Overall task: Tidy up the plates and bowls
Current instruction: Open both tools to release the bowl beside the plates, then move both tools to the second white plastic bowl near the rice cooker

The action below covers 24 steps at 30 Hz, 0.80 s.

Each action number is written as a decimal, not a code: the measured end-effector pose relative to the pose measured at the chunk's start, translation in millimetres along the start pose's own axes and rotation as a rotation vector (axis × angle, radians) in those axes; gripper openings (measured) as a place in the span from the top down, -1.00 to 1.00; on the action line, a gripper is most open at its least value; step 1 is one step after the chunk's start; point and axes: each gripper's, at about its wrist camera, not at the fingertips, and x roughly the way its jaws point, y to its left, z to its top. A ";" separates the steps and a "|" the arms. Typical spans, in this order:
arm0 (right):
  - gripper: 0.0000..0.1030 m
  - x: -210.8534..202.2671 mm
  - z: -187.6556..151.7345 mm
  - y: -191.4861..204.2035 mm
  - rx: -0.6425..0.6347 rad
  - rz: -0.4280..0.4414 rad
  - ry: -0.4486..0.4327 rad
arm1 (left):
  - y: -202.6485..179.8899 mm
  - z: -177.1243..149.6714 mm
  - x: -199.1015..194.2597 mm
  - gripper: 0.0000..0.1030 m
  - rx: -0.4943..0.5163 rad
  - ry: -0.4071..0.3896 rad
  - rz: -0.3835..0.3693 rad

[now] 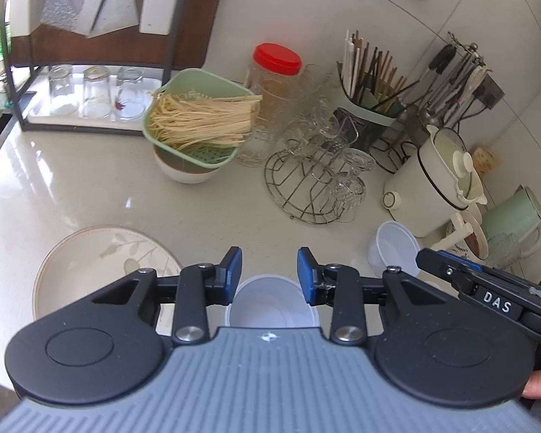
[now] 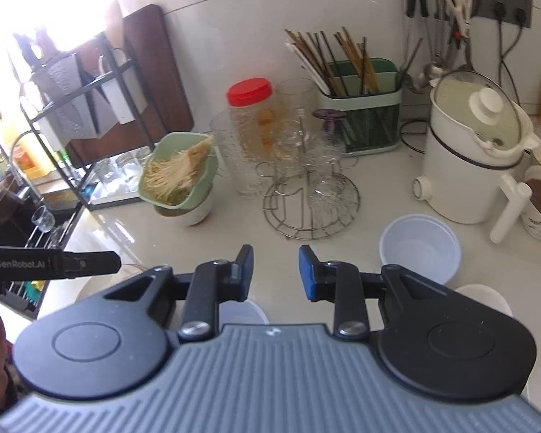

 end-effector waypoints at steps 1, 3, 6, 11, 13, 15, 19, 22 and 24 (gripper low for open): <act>0.41 0.0 -0.5 -0.7 0.003 -0.004 0.003 | 1.2 3.3 2.5 0.25 0.002 0.006 -0.002; 0.42 -0.4 1.1 -4.9 0.025 -0.022 0.001 | 1.6 10.3 5.3 0.25 0.026 0.005 -0.018; 0.41 -1.4 4.3 -9.6 0.052 -0.057 -0.013 | 0.2 18.3 9.8 0.25 0.057 0.002 -0.026; 0.41 -1.6 3.9 -12.1 0.080 -0.104 -0.017 | -3.4 23.9 19.4 0.24 0.082 0.017 -0.053; 0.41 -2.1 2.5 -12.0 0.095 -0.116 -0.014 | -4.1 24.4 21.1 0.24 0.090 0.023 -0.072; 0.41 -3.0 0.7 -10.3 0.099 -0.134 -0.016 | -5.1 23.7 21.9 0.24 0.102 0.027 -0.089; 0.41 -3.6 -4.0 -4.3 0.100 -0.165 -0.009 | -4.0 23.0 24.8 0.23 0.127 0.041 -0.115; 0.41 -4.2 -8.3 -0.5 0.098 -0.195 -0.005 | 0.9 22.1 27.0 0.22 0.141 0.053 -0.129; 0.42 -5.4 -11.9 -0.6 0.120 -0.210 0.002 | 3.9 23.5 28.9 0.22 0.143 0.066 -0.137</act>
